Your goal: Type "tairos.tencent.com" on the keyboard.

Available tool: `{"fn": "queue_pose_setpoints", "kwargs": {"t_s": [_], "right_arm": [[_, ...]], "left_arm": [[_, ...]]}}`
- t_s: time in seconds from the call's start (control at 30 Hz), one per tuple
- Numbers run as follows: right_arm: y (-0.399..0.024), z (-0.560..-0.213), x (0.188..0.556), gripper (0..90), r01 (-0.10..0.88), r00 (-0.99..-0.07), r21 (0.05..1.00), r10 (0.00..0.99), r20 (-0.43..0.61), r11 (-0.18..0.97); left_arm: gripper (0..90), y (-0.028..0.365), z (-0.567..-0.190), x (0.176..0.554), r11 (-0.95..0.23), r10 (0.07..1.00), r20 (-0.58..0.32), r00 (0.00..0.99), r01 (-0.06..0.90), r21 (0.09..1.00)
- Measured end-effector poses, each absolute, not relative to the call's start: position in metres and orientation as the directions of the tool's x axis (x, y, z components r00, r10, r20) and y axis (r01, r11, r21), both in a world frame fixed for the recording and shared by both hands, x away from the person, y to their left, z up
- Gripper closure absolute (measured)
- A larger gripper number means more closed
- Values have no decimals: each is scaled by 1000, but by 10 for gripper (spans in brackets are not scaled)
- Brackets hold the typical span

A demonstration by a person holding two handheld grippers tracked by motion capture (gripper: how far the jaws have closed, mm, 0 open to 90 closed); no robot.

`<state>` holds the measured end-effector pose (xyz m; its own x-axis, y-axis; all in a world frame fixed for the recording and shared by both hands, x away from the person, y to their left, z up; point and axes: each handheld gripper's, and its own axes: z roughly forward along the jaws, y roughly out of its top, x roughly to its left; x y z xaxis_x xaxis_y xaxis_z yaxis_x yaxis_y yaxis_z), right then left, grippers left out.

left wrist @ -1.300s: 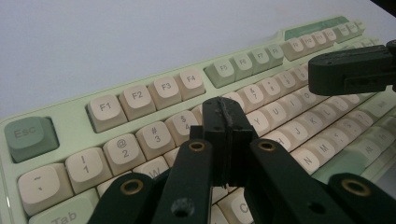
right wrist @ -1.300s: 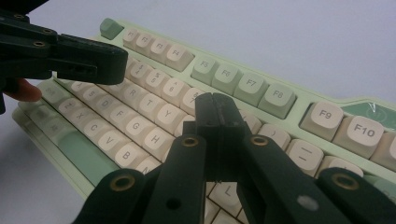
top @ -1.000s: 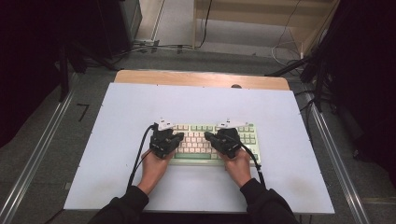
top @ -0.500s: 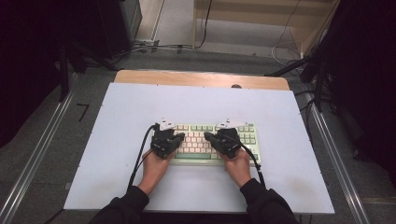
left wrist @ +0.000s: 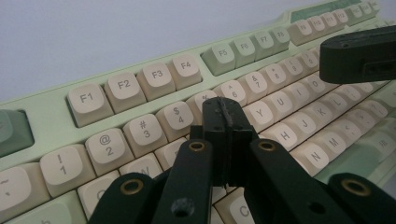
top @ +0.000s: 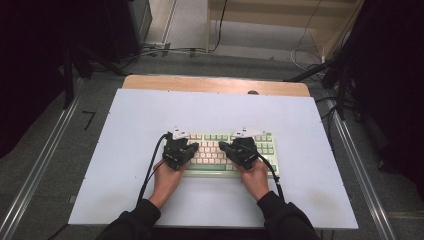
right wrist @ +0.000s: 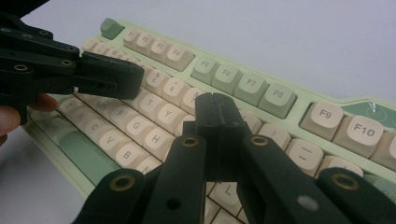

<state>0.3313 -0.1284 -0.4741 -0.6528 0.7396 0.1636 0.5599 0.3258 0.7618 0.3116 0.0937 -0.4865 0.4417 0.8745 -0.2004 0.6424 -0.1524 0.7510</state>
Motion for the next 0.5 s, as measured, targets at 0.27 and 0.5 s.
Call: {"fn": "queue_pose_setpoints", "kwargs": {"t_s": [0.27, 0.5], "right_arm": [[-128, -475, 331, 873, 562, -653, 759, 739, 163, 329], [-129, -475, 332, 873, 560, -652, 760, 741, 160, 329]], "left_arm": [[900, 95, -486, 311, -154, 875, -201, 440, 647, 747], [900, 97, -477, 305, -126, 870, -207, 447, 609, 783]]}}
